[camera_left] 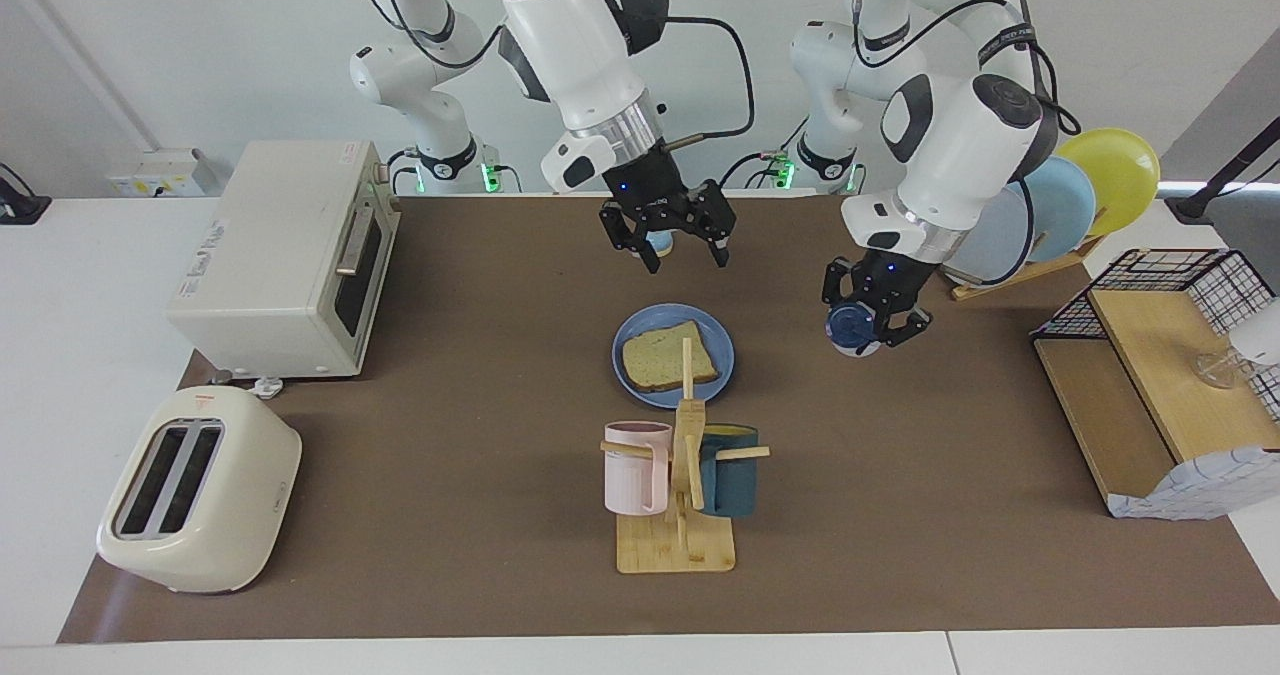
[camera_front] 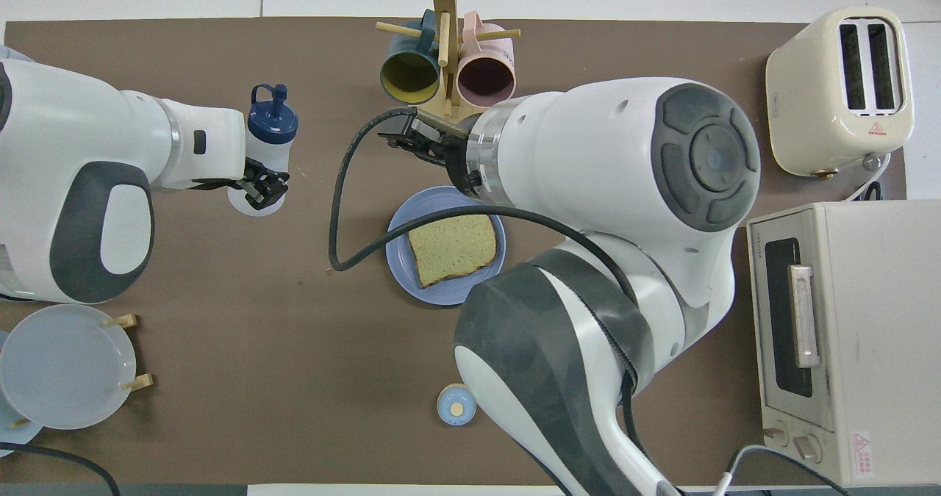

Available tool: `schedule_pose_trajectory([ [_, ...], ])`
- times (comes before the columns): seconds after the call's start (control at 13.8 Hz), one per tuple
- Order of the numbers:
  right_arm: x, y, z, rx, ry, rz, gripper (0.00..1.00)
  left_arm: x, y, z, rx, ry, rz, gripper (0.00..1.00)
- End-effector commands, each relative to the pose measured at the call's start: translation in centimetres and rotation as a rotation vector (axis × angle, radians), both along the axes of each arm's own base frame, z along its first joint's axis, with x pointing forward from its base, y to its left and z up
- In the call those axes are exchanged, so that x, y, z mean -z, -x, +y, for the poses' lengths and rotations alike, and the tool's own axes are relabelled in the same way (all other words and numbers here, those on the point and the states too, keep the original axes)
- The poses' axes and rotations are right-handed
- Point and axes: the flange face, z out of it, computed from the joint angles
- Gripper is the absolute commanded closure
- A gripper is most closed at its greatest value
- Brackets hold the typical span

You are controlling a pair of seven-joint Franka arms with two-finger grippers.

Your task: Put bread on plate and add seasoning

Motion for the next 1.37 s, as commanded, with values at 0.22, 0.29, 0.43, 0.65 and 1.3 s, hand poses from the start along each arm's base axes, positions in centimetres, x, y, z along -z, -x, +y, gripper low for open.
schedule_pose_trajectory([
  [0.22, -2.8, -1.5, 2.4, -0.044, -0.029, -0.027, 0.0, -1.2, 3.8, -0.6, 0.261, 0.047, 0.066, 1.0],
  [0.29, -3.1, -1.6, 2.7, -0.042, -0.047, -0.031, 0.0, -0.8, 4.2, -0.8, 0.302, 0.057, 0.073, 1.0],
  [0.43, -3.5, -1.6, 3.6, -0.03, -0.096, -0.059, 0.0, -0.4, 4.9, -1.0, 0.348, 0.104, 0.078, 1.0],
  [0.65, -3.7, -0.3, 5.9, -0.047, -0.121, -0.111, 0.12, -0.3, 5.9, -3.3, 0.425, 0.138, 0.055, 1.0],
  [1.3, -1.7, 1.6, 7.5, -0.137, -0.001, -0.105, 0.44, 0.3, 8.7, -3.5, 0.394, 0.183, -0.045, 1.0],
])
